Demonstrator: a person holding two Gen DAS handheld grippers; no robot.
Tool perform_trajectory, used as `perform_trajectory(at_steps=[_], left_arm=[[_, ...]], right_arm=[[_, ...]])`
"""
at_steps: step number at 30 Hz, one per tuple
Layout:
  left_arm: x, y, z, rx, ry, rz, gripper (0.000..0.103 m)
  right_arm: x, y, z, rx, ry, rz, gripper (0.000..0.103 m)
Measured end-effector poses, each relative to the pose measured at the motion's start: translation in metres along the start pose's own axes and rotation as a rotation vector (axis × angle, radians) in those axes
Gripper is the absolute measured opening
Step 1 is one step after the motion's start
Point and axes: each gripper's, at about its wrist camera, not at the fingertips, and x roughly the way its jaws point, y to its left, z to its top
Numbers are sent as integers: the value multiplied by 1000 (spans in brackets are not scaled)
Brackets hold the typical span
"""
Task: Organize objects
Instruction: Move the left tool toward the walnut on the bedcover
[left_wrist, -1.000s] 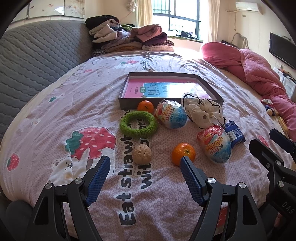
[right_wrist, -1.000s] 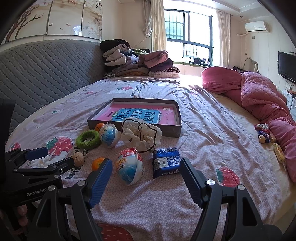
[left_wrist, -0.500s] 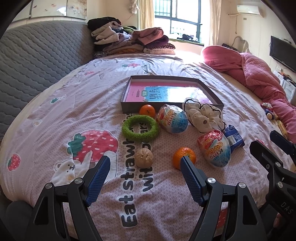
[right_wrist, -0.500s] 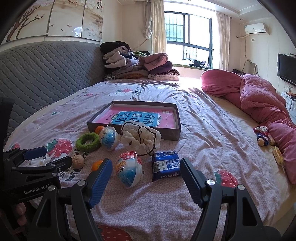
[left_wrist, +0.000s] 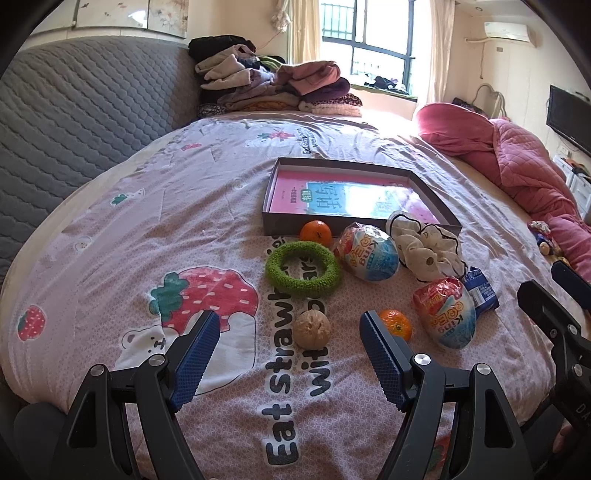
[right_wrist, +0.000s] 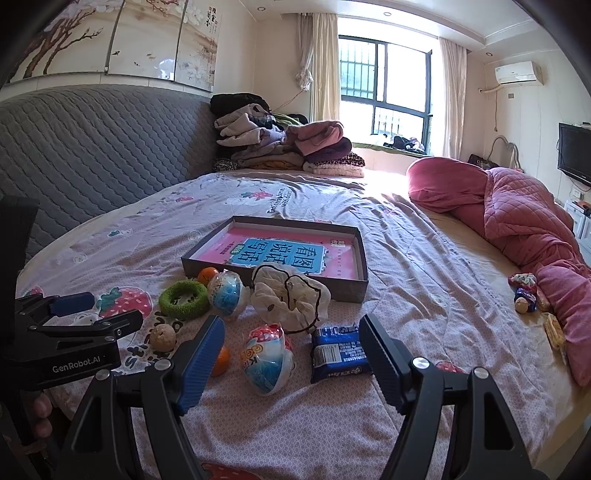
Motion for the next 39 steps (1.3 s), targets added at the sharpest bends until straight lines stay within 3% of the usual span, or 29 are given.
perform_trajectory(at_steps=[16, 22, 39], left_arm=[[35, 5, -7, -11, 91, -26, 79], [47, 0, -11, -9, 133, -73, 79], [71, 0, -16, 0, 195, -48, 79]], right_arm=[[31, 10, -8, -42, 89, 60, 75], [42, 10, -15, -48, 133, 69, 75], [64, 11, -25, -67, 214, 43, 72]])
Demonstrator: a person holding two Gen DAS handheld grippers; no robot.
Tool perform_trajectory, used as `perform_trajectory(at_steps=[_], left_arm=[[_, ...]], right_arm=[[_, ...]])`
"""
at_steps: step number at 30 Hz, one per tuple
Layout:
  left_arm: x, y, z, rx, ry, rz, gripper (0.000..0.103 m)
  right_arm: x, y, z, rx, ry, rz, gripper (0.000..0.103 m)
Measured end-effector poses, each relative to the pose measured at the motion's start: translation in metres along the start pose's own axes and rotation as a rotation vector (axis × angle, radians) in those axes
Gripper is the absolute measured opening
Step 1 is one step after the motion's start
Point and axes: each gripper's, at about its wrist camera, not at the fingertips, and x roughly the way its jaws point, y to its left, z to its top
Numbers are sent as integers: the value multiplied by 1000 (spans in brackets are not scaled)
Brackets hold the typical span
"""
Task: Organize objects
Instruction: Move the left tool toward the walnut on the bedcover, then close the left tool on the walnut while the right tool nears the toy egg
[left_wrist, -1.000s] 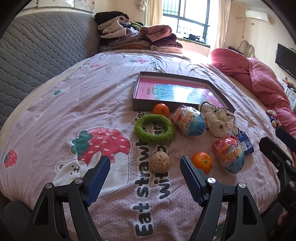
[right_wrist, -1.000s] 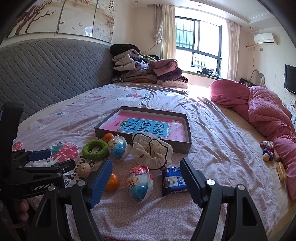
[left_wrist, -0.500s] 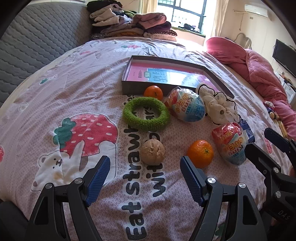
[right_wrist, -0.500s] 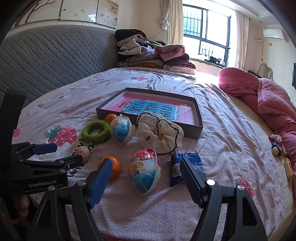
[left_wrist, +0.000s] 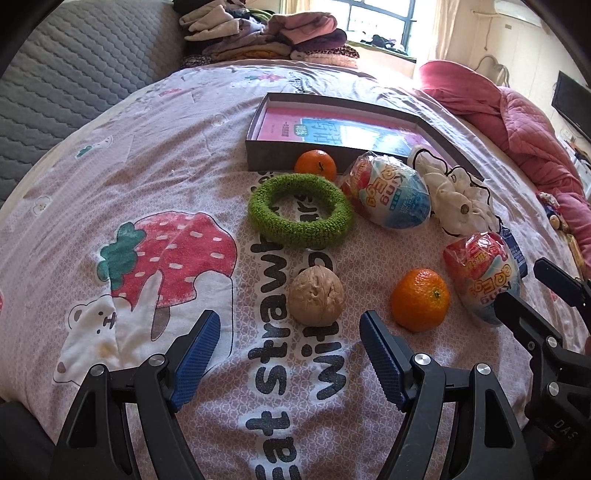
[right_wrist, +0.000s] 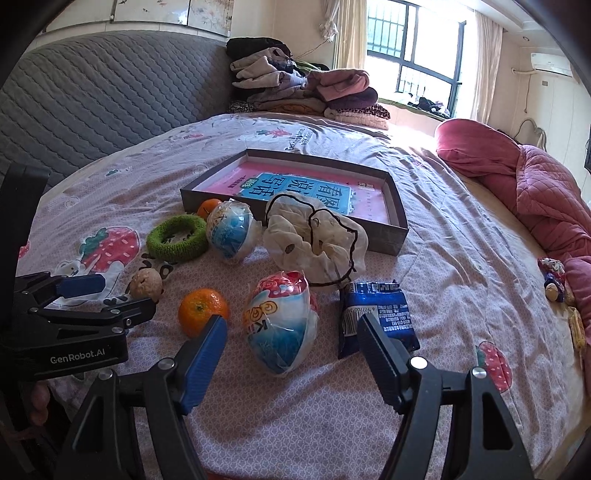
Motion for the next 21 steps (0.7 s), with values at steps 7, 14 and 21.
perform_trajectory(at_steps=[7, 14, 21], left_arm=[[9, 2, 7, -22, 7, 2, 79], [18, 0, 10, -16, 13, -2, 77], [19, 0, 9, -10, 9, -3, 63]], right_arm=[[6, 3, 0, -19, 14, -5, 70], [13, 9, 0, -56, 17, -26, 66], [20, 13, 0, -90, 24, -39, 58]])
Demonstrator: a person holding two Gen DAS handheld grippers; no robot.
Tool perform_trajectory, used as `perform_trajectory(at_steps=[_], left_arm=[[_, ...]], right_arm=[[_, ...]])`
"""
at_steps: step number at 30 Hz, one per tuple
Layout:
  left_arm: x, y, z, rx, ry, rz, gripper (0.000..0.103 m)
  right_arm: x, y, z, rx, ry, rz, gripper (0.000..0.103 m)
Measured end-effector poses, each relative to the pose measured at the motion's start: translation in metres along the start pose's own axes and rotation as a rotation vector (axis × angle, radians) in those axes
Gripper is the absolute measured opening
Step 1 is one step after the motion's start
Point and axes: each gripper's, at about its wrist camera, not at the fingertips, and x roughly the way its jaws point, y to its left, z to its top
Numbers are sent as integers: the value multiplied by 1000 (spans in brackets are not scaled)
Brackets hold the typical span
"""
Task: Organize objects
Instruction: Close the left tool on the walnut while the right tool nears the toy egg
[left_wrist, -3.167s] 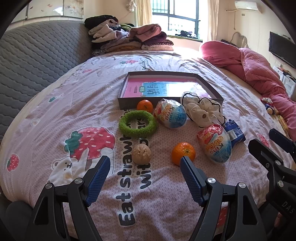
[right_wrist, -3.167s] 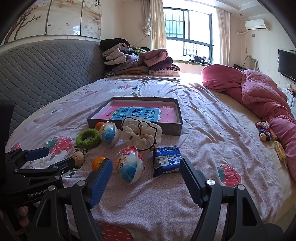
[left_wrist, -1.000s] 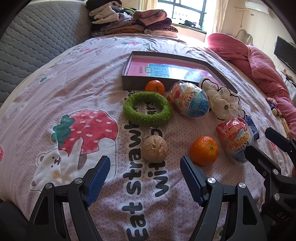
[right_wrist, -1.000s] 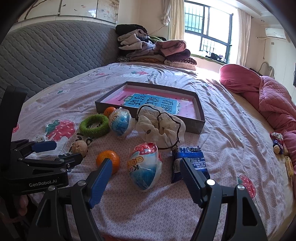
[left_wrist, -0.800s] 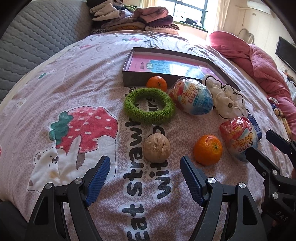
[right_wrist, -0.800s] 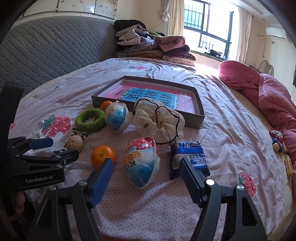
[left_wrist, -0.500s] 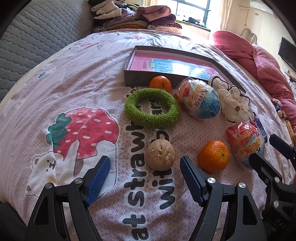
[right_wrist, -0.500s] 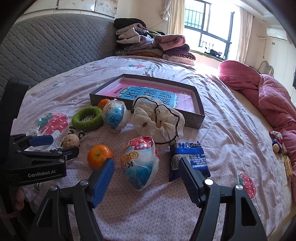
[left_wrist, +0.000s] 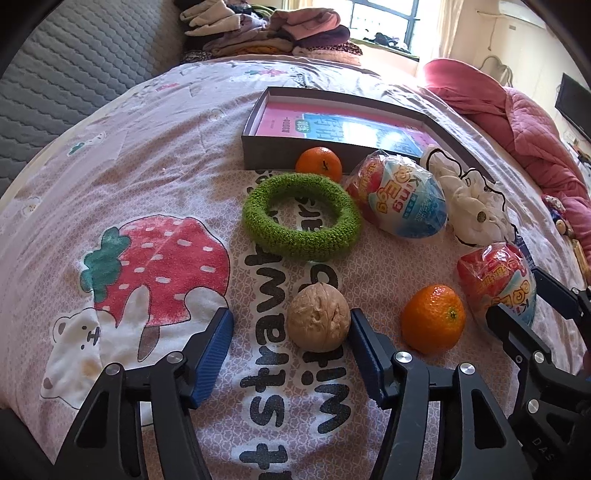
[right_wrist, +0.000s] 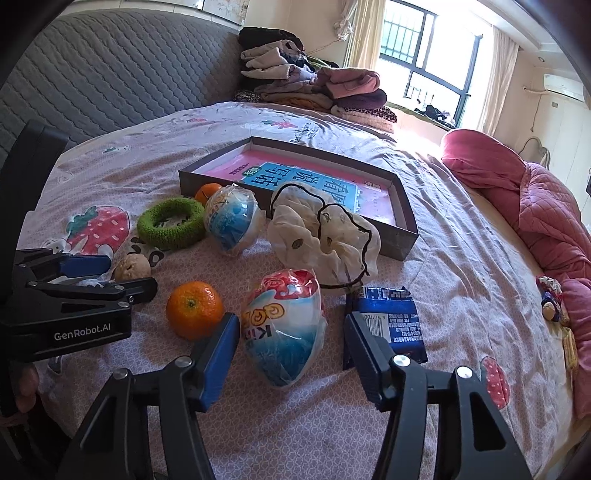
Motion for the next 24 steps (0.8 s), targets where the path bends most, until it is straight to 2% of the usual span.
perform_trajectory(at_steps=[6, 11, 14, 15, 24], left_arm=[[0, -3, -1, 26, -1, 2, 58], [-2, -5, -3, 38, -6, -3, 53], [-4, -5, -3, 37, -13, -34, 40], [-5, -4, -4, 35, -15, -56, 33], [-8, -1, -3, 26, -28, -89, 33]], right_arm=[[1, 5, -1, -29, -6, -7, 51], [1, 4, -1, -29, -10, -2, 49], [0, 2, -1, -19, -15, 5, 49], [-1, 1, -1, -14, -21, 8, 49], [-10, -7, 0, 28, -57, 39, 48]])
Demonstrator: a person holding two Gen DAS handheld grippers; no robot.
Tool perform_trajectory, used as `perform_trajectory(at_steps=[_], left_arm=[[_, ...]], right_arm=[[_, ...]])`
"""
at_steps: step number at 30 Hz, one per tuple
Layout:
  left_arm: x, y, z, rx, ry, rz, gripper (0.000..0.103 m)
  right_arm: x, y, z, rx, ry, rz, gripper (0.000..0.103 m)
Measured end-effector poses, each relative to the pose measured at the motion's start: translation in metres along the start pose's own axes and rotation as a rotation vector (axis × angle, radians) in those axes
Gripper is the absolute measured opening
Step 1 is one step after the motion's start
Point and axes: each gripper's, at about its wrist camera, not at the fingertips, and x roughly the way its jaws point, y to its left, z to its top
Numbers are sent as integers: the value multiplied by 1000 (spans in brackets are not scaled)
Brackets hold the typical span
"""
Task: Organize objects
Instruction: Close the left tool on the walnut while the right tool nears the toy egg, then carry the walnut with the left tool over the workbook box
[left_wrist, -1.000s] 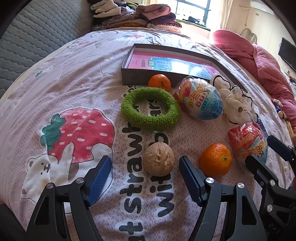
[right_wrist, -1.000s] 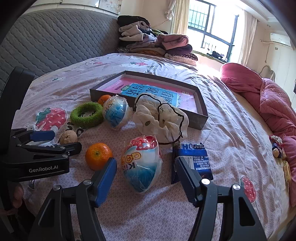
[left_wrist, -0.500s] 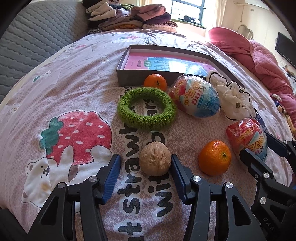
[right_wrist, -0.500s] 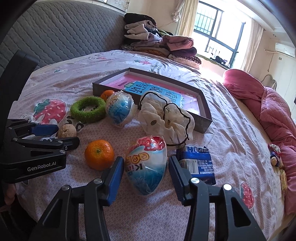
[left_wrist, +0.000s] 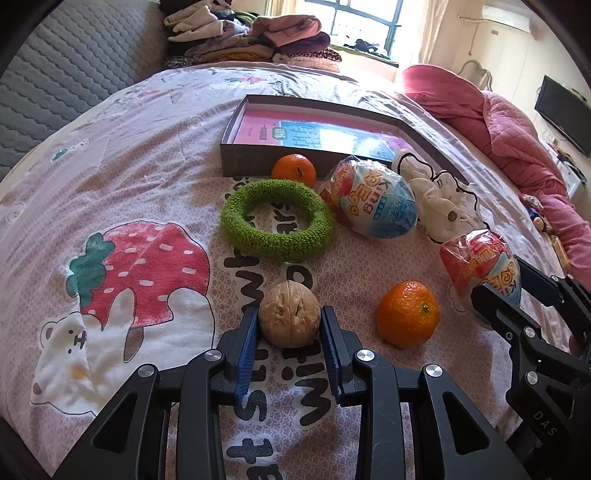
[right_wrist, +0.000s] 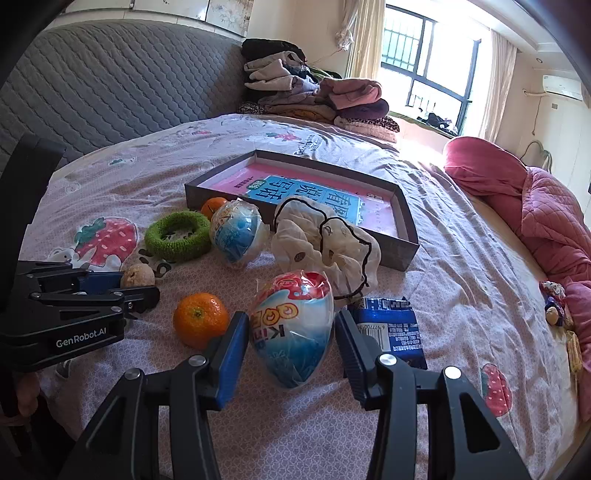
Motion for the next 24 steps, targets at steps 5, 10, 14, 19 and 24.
perform_trajectory(at_steps=[5, 10, 14, 19, 24], left_arm=[[-6, -3, 0, 13, -19, 9, 33], [-18, -8, 2, 26, -50, 11, 33], [-30, -12, 4, 39, -80, 21, 33], [-41, -16, 11, 50, -112, 38, 33], [-50, -18, 22, 57, -148, 57, 33]], right_arm=[[-5, -5, 3, 37, -19, 23, 48], [-10, -7, 5, 54, -36, 36, 48], [-17, -7, 8, 58, -62, 37, 48], [-25, -9, 16, 69, -93, 44, 48], [-31, -14, 28, 68, -129, 37, 48]])
